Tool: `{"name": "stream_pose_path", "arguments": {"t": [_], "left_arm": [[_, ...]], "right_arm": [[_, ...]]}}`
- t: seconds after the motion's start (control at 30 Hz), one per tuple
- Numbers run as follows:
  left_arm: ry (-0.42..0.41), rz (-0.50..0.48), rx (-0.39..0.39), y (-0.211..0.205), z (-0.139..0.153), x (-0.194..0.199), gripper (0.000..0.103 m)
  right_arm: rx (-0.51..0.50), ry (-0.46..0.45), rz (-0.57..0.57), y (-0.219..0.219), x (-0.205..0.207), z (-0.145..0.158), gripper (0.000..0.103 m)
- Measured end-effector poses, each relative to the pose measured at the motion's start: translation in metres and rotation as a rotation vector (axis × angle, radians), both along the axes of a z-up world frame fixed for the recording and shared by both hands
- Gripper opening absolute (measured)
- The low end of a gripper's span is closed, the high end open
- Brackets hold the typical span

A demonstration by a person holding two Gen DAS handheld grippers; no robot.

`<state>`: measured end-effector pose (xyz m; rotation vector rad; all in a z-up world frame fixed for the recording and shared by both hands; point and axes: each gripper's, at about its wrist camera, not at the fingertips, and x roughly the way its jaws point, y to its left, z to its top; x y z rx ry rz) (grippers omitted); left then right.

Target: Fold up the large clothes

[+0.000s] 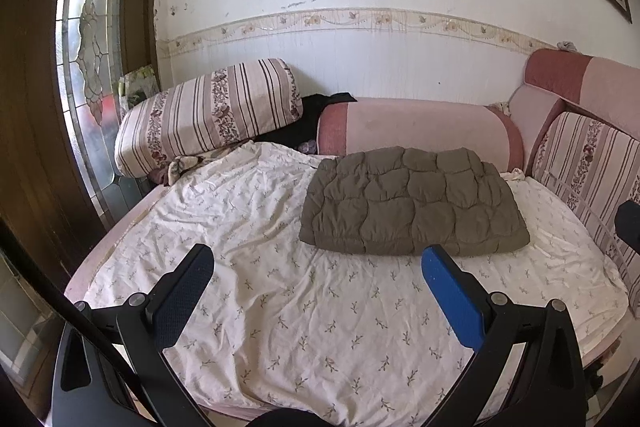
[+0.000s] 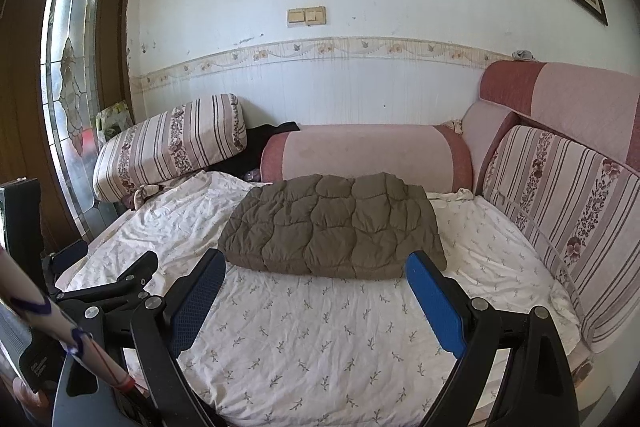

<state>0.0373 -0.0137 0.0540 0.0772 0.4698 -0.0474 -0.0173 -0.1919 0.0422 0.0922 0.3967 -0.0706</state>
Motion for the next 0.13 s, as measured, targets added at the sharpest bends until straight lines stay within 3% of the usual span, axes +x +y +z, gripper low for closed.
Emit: {"name": "stream_pose_path", "arguments": {"t": [0.13], "left_arm": [[-0.054,0.016,-0.015,0.0098,0.0089,-0.0131,0.103]], "right_arm": [[0.009,-0.02,0.0,0.0005,-0.0109,0.0065,0.095]]}}
